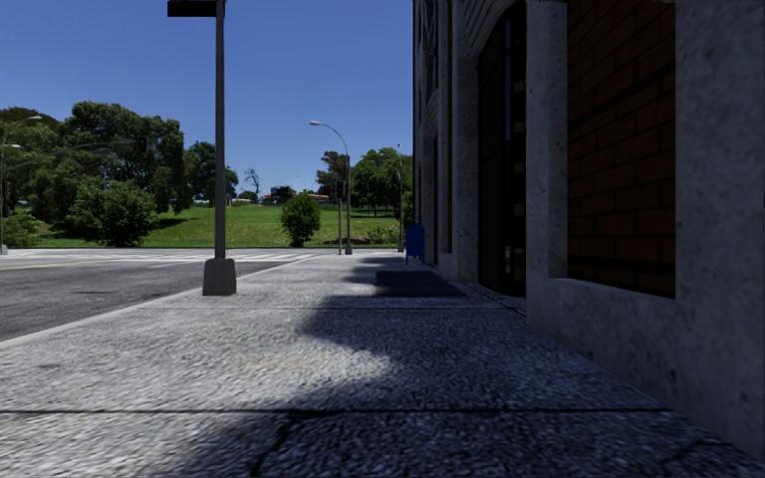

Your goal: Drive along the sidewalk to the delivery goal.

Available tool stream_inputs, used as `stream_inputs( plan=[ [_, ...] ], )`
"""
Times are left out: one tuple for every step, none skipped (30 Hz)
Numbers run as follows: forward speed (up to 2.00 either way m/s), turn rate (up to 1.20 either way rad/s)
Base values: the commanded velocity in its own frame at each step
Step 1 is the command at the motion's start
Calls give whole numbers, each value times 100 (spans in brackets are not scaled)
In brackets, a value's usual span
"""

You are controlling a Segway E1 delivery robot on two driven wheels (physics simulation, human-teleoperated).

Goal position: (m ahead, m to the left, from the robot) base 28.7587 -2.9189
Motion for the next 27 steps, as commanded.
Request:
stream_inputs(
  plan=[
    [200,0],
    [200,0],
    [200,0],
    [200,0],
    [200,0],
    [200,0],
    [200,0],
    [200,0],
    [200,0],
    [200,0],
    [200,0],
    [200,0],
    [200,0],
    [200,0],
    [200,0],
    [200,0],
    [200,0],
    [200,0],
    [200,0],
    [200,0],
    [200,0],
    [200,0],
    [200,0],
    [200,0],
    [200,0],
    [200,0],
    [200,0]
  ],
)
